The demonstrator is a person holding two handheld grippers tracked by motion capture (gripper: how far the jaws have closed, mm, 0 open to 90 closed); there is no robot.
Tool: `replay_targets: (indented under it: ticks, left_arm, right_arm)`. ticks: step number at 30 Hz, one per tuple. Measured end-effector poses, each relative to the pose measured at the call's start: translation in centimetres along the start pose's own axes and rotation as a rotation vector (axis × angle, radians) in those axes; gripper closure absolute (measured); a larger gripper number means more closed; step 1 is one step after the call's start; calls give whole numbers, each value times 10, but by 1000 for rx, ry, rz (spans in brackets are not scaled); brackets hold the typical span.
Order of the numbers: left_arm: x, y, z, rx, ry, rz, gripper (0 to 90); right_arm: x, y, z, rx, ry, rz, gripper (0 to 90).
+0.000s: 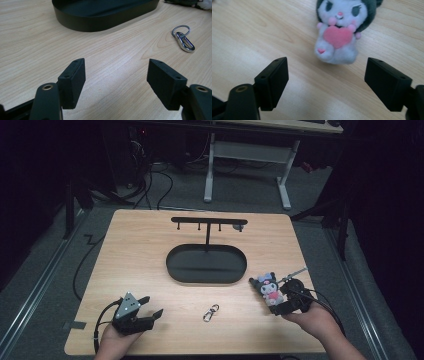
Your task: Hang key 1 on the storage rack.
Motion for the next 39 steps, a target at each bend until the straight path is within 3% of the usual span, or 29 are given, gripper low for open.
replay_targets:
  ticks: [8,12,18,22,32,39]
  left_arm:
    - [-1,0,1,-3,-2,2,317]
    - [-1,1,2,-3,0,5,317]
    - [0,2,2,-3,-4,5,317]
    - [0,2,2,-5,-5,8,316]
    - [2,0,3,-11,-14,13,316]
    - [2,0,4,-12,-14,14,316]
  right_arm:
    - [4,-21,-11,-37,-34,-4,153]
    - [6,-33,-17,-55,-41,16,176]
    - [9,-47,-19,-71,-70,6,207]
    - [8,-53,-17,-92,-63,1,237]
    - [6,-56,-17,-73,-89,-28,426]
    - [6,-51,-16,-70,-90,-47,488]
Point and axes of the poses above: each handheld gripper's, and its own axes: y roughly backward along the jaws, z roughly out of its underside, x roughly to its right, the point moved 8 cm from there along -y, roughly forward along the jaws, and after that the axes turned 14 degrees about -y, right-handed, at the moved point
